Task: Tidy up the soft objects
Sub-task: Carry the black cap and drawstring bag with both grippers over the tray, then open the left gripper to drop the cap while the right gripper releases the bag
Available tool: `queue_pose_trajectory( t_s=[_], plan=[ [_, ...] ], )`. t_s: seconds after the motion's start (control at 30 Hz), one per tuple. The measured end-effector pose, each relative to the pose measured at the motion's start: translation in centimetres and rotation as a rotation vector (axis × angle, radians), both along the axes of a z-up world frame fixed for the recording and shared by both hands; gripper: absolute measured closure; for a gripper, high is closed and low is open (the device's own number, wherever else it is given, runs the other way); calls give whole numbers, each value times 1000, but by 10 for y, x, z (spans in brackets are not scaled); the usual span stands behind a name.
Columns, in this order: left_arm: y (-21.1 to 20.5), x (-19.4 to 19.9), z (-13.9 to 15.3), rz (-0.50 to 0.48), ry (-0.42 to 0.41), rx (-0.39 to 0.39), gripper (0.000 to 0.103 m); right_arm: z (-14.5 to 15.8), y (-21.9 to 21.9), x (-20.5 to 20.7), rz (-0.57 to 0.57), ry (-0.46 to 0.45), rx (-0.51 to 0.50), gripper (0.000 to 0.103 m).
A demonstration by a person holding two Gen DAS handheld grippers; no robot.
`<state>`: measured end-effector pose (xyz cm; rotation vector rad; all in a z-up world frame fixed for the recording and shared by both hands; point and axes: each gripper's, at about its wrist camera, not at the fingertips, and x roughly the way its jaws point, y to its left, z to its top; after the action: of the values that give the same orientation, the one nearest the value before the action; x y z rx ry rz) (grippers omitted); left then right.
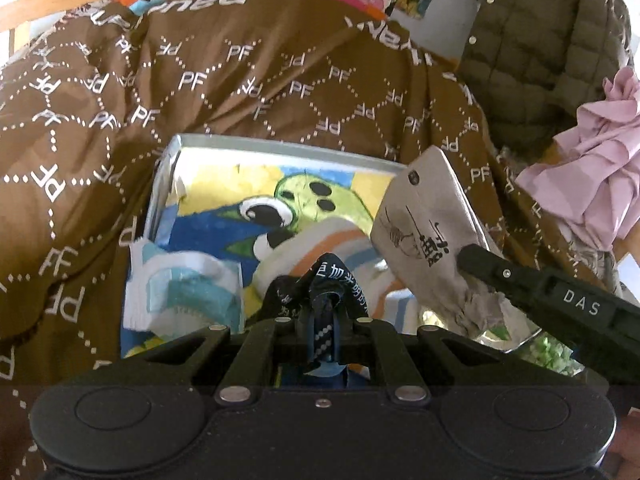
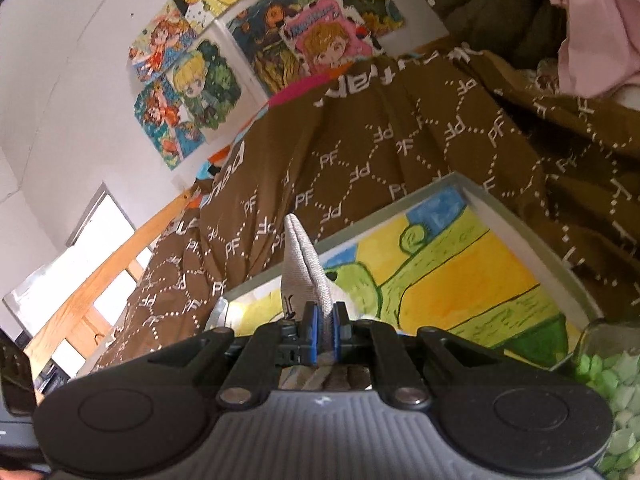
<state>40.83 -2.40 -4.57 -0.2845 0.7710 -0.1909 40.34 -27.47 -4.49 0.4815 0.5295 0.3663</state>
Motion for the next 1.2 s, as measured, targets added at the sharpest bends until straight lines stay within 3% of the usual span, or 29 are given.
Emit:
queue_pose_trajectory(
  t_s=[0.2,0.43,0.53,0.6,0.7,0.9,1.2],
  plan=[
    [4,1,-6,21,32,-9,93,0,9,-2,41,7,-21,90],
    [11,-2,-6,51,62,-17,84,4,13,-5,63,7,-22,79],
    [12,-6,-2,55,55,-8,70,7,13,-8,67,0,-19,71],
    [13,-10,2,60,37,-6,56,9,12,-11,67,-5,-18,61],
    [14,-18,9,64,2,-14,44,14,11,-16,63,-19,-20,52],
    [15,-42,27,90,-84,-26,27,30,6,-33,46,-72,-37,37],
    [8,-89,64,116,-257,-5,11,68,0,-83,10,-195,-105,15]
  ],
)
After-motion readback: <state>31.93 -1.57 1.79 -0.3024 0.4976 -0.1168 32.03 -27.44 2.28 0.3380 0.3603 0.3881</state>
